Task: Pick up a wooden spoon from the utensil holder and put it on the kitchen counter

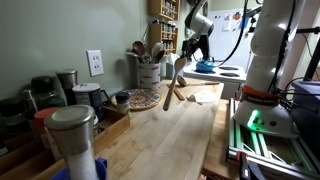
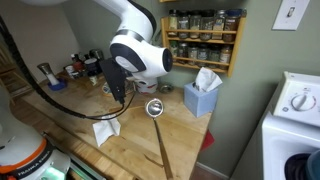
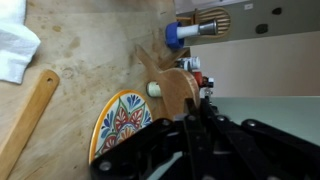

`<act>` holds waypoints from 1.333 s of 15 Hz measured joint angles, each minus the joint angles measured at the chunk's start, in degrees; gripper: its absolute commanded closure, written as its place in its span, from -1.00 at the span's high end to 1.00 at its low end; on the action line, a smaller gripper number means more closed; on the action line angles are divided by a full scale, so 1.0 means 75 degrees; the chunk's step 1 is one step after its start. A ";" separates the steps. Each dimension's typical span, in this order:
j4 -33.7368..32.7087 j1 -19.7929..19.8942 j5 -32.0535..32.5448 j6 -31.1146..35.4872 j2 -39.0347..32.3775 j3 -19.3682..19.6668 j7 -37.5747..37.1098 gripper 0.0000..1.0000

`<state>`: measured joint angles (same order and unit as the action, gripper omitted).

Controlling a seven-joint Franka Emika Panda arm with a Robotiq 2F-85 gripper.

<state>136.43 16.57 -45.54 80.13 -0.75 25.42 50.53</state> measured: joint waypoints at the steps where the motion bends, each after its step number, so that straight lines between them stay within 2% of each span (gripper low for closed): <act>1: -0.0134 0.0116 -0.0137 -0.0250 -0.0307 -0.0005 0.0318 -0.96; 4: -0.0572 0.0421 -0.0346 -0.0675 -0.1259 -0.0092 0.1087 -0.96; 8: -0.1162 0.0697 -0.0386 -0.0806 -0.2312 -0.0411 0.1719 -0.96; 16: -0.2200 0.0972 -0.0387 -0.0825 -0.3578 -0.0955 0.2094 -0.96; 17: -0.2294 0.1002 -0.0387 -0.0850 -0.3680 -0.1004 0.2120 -0.34; 18: -0.2384 0.1029 -0.0386 -0.0890 -0.3774 -0.1043 0.2139 -0.30; 20: -0.2546 0.1087 -0.0386 -0.0995 -0.3936 -0.1108 0.2173 -0.02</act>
<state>117.34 24.72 -48.44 72.67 -30.27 17.11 66.83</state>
